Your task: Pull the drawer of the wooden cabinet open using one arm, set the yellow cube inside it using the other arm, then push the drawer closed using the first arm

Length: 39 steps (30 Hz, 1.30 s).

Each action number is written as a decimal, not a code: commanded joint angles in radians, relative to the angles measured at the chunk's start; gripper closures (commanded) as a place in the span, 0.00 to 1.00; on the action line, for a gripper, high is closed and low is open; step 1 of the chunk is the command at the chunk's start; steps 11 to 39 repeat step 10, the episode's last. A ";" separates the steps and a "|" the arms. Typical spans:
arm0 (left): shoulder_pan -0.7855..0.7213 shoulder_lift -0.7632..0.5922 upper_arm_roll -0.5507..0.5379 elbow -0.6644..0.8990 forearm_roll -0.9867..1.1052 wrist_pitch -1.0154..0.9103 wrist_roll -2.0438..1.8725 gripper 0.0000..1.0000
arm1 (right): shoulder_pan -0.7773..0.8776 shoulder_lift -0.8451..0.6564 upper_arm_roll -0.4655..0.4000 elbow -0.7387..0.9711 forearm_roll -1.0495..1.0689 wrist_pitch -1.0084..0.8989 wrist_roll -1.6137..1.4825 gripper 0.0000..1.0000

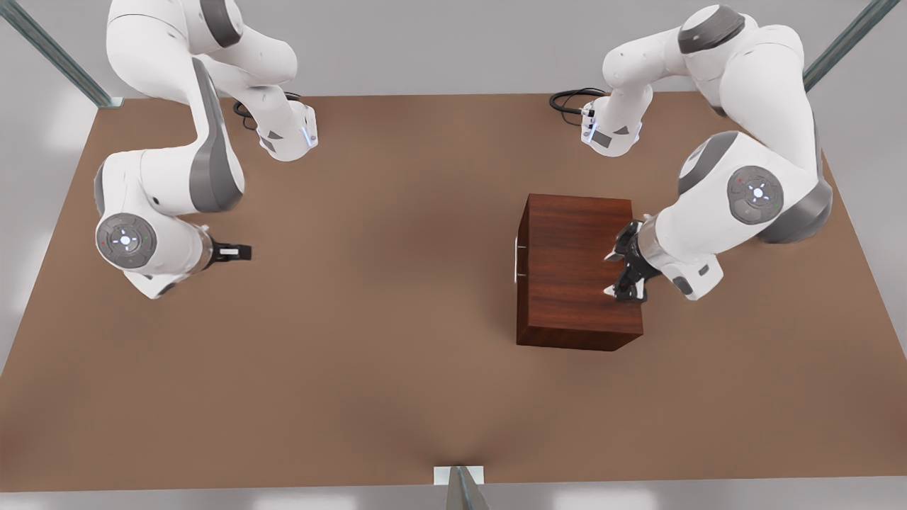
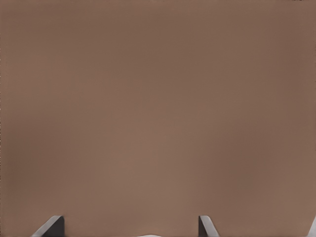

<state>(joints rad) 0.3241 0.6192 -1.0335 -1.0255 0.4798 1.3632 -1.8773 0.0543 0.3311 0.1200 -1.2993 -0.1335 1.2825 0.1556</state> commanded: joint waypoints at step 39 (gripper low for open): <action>-0.412 -0.401 0.816 -0.275 -0.474 -0.081 2.035 0.00 | -0.062 -0.145 -0.010 -0.012 0.077 0.060 -0.005 0.00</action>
